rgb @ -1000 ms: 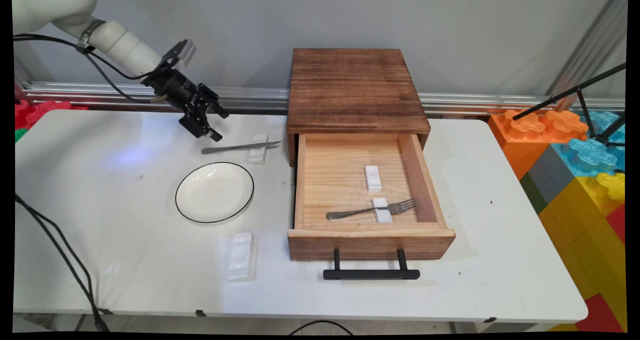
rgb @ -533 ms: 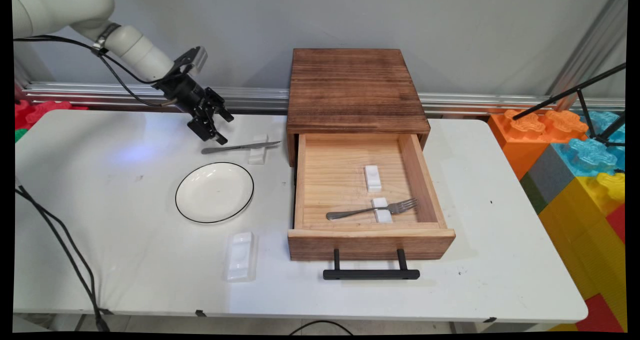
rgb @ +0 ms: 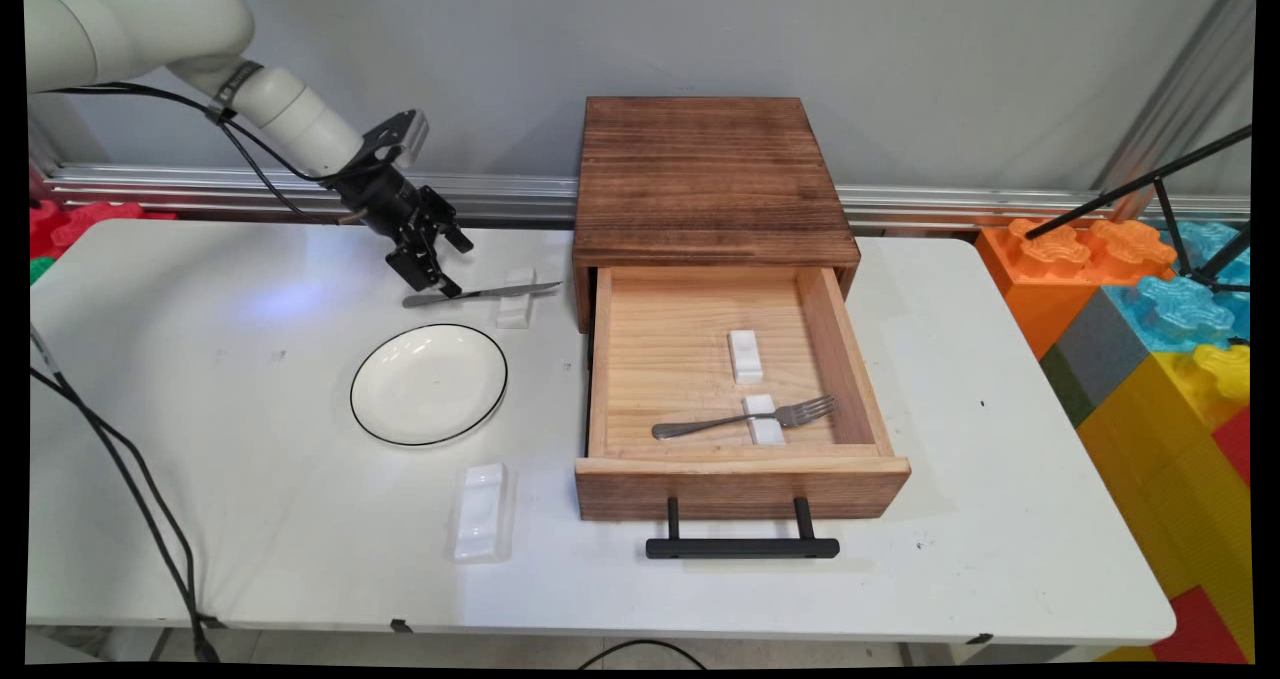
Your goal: Pick up the knife from the left of the white plate
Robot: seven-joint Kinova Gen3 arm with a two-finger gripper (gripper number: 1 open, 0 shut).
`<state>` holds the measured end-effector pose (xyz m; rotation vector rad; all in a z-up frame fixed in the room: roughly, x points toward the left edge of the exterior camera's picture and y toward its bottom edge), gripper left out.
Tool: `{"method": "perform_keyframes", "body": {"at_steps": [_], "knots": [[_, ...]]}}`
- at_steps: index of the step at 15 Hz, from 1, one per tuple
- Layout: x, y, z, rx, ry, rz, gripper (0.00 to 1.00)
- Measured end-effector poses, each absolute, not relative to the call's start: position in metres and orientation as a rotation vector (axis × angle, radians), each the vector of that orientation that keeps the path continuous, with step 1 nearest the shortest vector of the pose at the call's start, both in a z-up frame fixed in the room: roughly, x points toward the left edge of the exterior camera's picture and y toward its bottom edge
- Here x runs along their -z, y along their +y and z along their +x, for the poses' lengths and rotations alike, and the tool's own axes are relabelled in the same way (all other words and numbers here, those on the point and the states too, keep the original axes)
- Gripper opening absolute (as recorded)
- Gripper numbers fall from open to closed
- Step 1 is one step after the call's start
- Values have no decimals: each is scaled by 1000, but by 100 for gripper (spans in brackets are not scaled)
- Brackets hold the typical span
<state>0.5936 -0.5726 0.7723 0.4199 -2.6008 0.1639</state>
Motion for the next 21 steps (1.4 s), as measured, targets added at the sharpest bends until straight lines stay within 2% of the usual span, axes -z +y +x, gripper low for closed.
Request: {"method": "perform_keyframes", "body": {"at_steps": [21], "knots": [[-745, -589, 579, -70, -2603, 459, 100]]}}
